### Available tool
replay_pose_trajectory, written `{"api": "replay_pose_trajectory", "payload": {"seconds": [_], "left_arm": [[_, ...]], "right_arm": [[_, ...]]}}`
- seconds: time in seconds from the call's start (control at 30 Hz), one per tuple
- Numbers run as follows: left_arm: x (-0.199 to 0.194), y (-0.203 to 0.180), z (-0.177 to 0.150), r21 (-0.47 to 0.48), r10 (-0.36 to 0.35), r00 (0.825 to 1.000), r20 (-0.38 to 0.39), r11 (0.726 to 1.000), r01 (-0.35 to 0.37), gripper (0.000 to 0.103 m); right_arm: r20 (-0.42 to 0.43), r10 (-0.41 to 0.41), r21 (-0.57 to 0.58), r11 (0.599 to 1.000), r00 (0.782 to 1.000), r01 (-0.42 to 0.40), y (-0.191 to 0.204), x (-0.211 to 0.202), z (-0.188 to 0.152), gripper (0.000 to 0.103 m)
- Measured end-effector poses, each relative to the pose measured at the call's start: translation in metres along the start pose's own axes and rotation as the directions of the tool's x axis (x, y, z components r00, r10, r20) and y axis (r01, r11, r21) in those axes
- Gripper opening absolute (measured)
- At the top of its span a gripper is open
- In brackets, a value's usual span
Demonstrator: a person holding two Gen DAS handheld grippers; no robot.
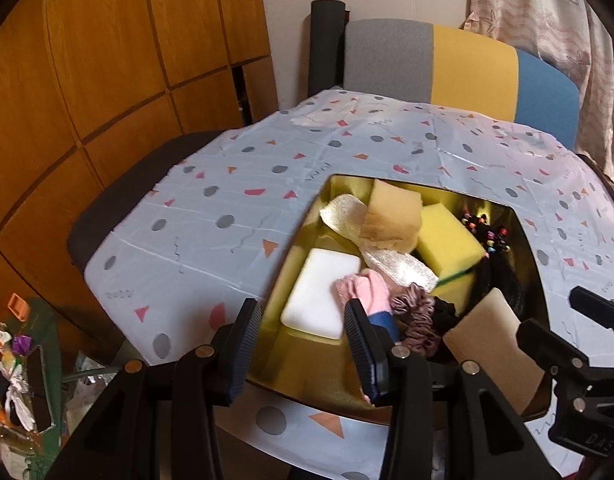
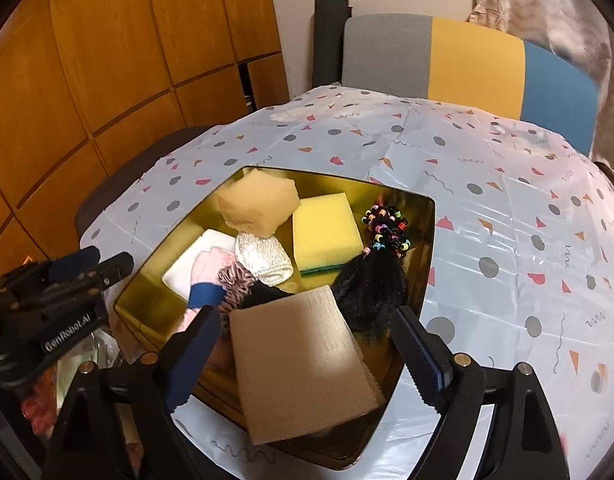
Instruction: Organize rigid objects
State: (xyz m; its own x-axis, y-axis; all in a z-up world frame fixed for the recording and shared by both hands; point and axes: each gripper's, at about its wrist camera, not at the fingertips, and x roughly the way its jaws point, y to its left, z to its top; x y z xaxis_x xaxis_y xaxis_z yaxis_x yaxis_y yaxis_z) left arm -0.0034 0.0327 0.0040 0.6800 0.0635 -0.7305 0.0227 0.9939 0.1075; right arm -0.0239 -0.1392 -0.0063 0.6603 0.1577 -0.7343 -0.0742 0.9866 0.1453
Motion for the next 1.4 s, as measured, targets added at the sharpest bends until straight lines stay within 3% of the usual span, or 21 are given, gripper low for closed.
{"api": "replay_pose_trajectory", "payload": {"seconds": [0.13, 0.4, 0.67, 1.4], "left_arm": [[-0.003, 0.003, 0.003, -0.003, 0.065, 0.998, 0.021, 0.998, -0.065, 0.044], [0.003, 0.011, 0.007, -0.030, 0.059, 0.998, -0.025, 0.998, -0.060, 0.044], [0.009, 0.010, 0.005, -0.019, 0.075, 0.995, -0.060, 0.997, -0.076, 0.044], [0.010, 0.005, 0.005, -0.013, 0.017, 0.996, -0.090, 1.000, -0.018, 0.044]], "right_arm": [[0.029, -0.043, 0.002, 0.999, 0.999, 0.043, 0.006, -0.005, 0.004, 0.097], [0.028, -0.170, 0.017, 0.985, 0.985, 0.169, 0.010, -0.002, 0.009, 0.103], [0.009, -0.212, 0.063, 0.975, 0.977, 0.211, 0.009, 0.004, 0.008, 0.103], [0.026, -0.239, 0.116, 0.965, 0.971, 0.235, 0.004, 0.003, 0.009, 0.103]]}}
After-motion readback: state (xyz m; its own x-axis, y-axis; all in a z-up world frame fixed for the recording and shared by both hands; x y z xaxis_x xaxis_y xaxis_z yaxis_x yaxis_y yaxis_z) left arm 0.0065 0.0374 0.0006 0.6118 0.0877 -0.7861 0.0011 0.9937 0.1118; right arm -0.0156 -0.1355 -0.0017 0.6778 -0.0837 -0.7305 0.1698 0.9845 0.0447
